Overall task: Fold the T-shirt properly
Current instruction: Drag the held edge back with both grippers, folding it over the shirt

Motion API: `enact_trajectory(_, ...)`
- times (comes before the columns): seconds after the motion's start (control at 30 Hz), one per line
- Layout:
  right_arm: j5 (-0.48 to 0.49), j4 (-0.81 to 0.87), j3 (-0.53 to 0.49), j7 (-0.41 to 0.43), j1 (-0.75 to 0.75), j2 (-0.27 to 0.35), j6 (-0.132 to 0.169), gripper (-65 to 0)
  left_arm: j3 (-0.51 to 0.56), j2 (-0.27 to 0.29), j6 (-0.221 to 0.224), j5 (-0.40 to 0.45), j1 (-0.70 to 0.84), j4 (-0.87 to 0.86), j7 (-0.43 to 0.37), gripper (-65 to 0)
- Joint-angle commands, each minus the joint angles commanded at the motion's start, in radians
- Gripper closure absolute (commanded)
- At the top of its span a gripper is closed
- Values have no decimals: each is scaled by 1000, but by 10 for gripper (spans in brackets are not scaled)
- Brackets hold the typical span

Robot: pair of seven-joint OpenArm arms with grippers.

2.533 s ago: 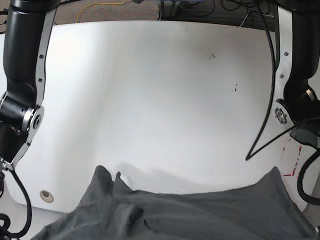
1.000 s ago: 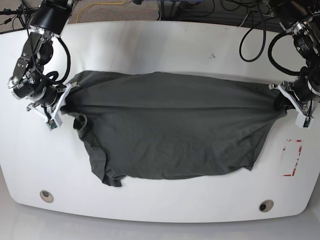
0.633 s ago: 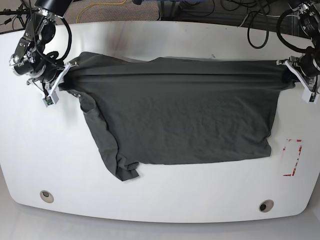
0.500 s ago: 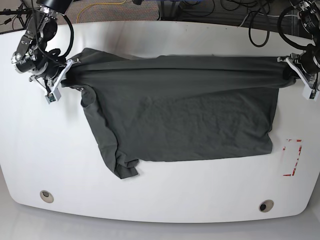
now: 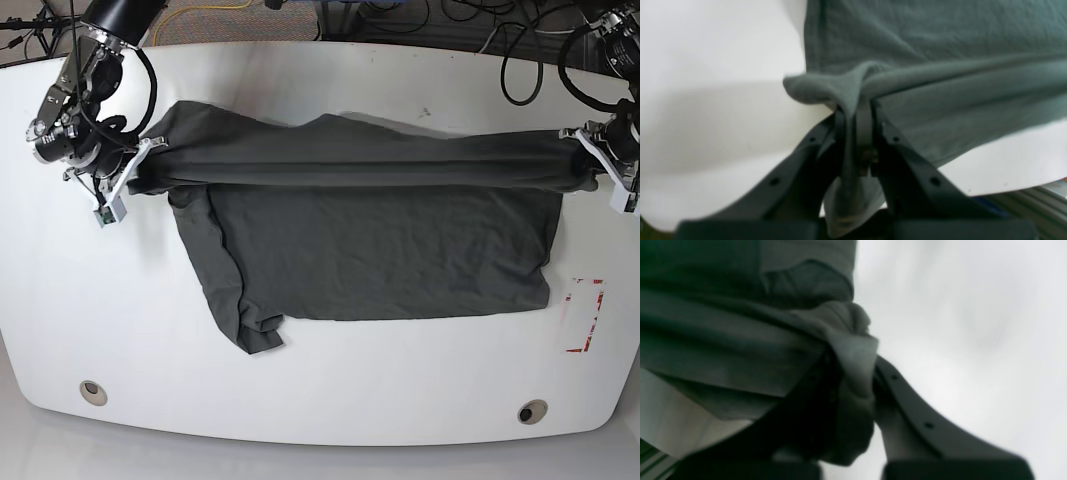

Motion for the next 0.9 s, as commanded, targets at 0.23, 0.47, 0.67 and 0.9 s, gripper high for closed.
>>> enact_trajectory(0.23,3,0,0,-3,-66,-26,0,0,0,0,0,0,104,0,0,-6)
enact_trajectory(0.47,3,2,-2,-35,-94,-32,0,0,5,0,0,-2,157,0,0,-6)
enact_trajectory(0.67,-3,-3,-3,-35,-100,-34,0,0,0,-3,0,0,167,-2,0,-6)
enact_trajectory(0.9,-3,-5,-2,-36,-110,-35,0,0,2,-26,0,0,167,-2,0,-6)
